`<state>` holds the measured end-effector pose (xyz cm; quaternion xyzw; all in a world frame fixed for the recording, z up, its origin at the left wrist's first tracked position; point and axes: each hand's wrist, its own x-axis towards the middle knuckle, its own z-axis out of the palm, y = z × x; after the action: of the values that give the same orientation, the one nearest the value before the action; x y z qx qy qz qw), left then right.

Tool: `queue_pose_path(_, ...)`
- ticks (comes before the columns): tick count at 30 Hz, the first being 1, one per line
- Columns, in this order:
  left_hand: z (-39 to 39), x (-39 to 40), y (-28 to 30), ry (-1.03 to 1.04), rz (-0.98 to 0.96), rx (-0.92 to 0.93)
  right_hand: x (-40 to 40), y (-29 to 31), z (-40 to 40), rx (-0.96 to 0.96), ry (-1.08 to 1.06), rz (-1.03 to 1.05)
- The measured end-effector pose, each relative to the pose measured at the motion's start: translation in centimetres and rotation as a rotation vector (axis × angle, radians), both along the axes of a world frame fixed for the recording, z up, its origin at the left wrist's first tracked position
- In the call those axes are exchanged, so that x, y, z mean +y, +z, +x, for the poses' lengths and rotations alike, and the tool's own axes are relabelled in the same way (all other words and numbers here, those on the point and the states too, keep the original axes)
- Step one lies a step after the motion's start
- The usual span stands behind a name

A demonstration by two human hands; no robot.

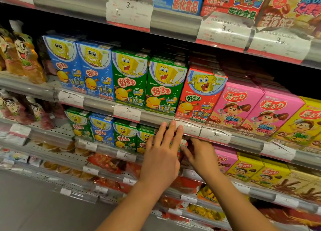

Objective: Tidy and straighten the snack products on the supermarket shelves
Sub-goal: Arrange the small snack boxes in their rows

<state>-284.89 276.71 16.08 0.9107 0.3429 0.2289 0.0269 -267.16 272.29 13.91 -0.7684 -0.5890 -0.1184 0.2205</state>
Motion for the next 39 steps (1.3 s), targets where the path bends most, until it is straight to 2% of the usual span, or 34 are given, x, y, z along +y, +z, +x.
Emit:
queue_pose_path(5,0.2,-0.3,0.1,0.019,-0.007,-0.009,-0.5,0.3,0.1,-0.077,0.004,-0.057)
queue_pose_path(9,0.3,-0.7,0.5,0.045,-0.019,0.004,-2.7,0.3,-0.2,-0.093,0.100,-0.057)
queue_pose_path(12,0.2,-0.8,1.0,0.069,-0.021,0.026,-5.1,0.4,-0.5,-0.054,0.298,0.150)
queue_pose_path(14,0.0,-0.9,1.2,0.067,-0.022,0.045,-6.4,1.1,-1.0,-0.021,0.326,0.290)
queue_pose_path(17,-0.3,-0.7,1.8,0.074,-0.020,0.059,-7.2,2.3,-1.7,0.023,0.240,0.338)
queue_pose_path(20,-0.1,-0.5,1.8,0.060,-0.001,0.057,-7.5,2.9,-1.5,-0.008,0.102,0.227)
queue_pose_path(24,-0.3,-0.6,2.1,0.051,-0.031,0.053,-7.6,2.3,-1.9,-0.034,0.062,0.108)
queue_pose_path(30,-0.8,0.0,2.3,0.006,-0.060,0.024,-7.0,2.6,-3.9,-0.016,-0.073,0.064)
queue_pose_path(33,-1.6,0.5,1.7,-0.102,-0.026,-0.030,-6.4,2.4,-4.6,-0.053,-0.142,0.073)
queue_pose_path(36,-3.5,1.5,1.6,-0.244,-0.091,-0.117,-5.3,1.9,-5.7,-0.038,-0.212,0.103)
queue_pose_path(39,-7.5,4.2,0.2,-0.275,-0.124,-0.194,-4.0,1.6,-7.5,-0.004,-0.316,0.145)
